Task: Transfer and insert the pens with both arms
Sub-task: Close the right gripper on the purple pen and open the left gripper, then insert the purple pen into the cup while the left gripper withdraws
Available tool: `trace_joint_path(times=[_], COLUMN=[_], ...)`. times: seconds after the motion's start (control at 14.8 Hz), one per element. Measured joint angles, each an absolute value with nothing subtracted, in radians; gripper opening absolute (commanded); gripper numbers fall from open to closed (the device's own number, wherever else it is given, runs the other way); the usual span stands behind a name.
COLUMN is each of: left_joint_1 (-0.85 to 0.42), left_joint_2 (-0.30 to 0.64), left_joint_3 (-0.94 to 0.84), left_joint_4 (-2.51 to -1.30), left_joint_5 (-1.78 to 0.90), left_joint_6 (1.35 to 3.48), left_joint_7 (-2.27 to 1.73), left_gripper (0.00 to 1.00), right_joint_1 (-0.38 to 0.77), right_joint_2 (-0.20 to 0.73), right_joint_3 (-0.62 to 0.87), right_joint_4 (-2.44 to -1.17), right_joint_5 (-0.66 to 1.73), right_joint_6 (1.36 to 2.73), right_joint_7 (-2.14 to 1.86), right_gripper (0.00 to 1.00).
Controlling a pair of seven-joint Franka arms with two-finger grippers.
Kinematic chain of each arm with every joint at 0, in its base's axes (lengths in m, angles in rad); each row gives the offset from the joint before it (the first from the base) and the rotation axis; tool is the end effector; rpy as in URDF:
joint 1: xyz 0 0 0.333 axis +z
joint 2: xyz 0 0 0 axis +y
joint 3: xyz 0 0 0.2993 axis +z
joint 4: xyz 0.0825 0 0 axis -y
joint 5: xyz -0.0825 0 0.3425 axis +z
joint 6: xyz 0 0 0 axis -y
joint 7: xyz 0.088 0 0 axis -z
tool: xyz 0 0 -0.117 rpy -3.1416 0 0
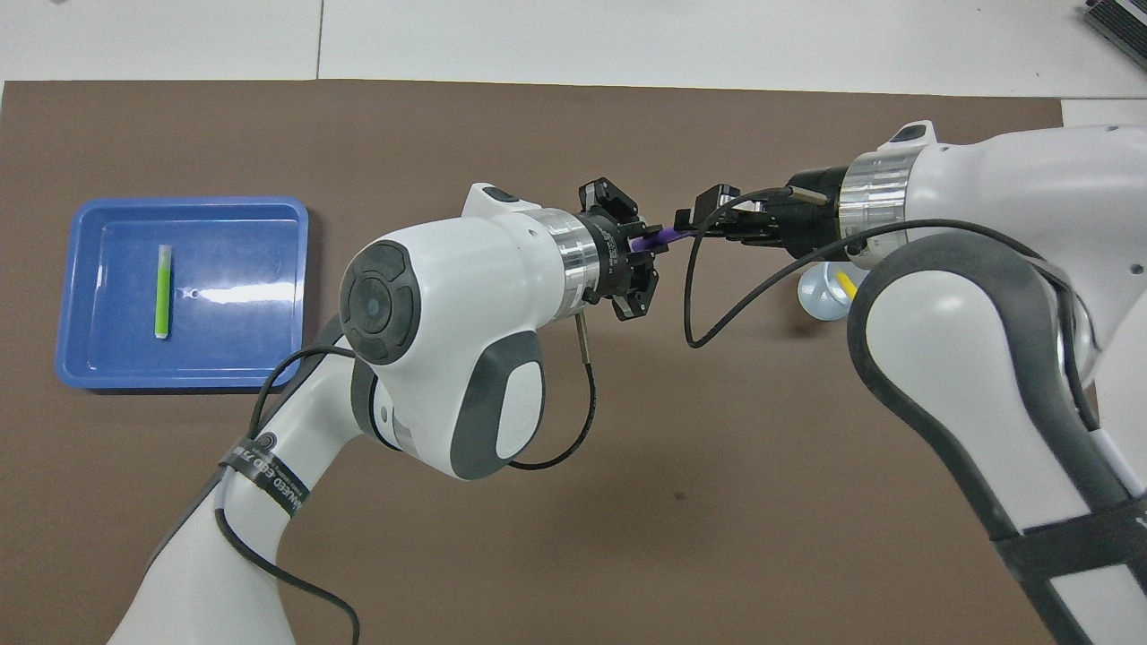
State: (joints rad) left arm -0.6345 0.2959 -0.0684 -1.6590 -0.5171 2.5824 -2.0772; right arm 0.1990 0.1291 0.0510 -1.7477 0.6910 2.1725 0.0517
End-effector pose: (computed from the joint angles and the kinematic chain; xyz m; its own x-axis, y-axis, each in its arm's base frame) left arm 0.5062 -0.4139 0.4991 -0.0580 0.7602 -0.6471 0.9550 0.2311 0.1859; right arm 0.5678 0.1742 0.5189 0.9773 -0.1647 0.1335 -0.0472 -0.7828 -0.6205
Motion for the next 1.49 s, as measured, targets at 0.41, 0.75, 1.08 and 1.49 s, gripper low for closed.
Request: trace_joint_path(times=[0.41, 0.75, 1.08, 1.49], left_joint_1=[-0.636, -0.553, -0.432, -0.309], left_joint_2=[0.258, 0.206, 0.194, 0.184], left_joint_3=[-0.058, -0.045, -0.041, -0.039], left_joint_4=[-1.658, -1.658, -1.665, -1.703], left_joint_5=[-0.516, -0.511, -0.511, -0.511], left_joint_6=[2.46, 2.243, 2.126, 2.112], left_joint_7=[-2.076, -1.936, -1.702, -1.58], left_gripper=[0.58, 0.57, 0.58, 0.9], right_joint_1=[0.188, 0.168, 0.118, 0.085], right_joint_2=[0.129, 0.129, 0.129, 0.129], right_joint_3=[0.043, 0.042, 0.041, 0.04], right_joint_4=[-1.715, -1.711, -1.709, -1.707], right_joint_5=[0.652, 0.494, 0.294, 0.08], right_joint_6=[2.164, 2.134, 2.08, 2.06], right_joint_7=[0.052, 0.052, 0.051, 0.044], right_gripper=[0.0, 0.0, 0.0, 0.0])
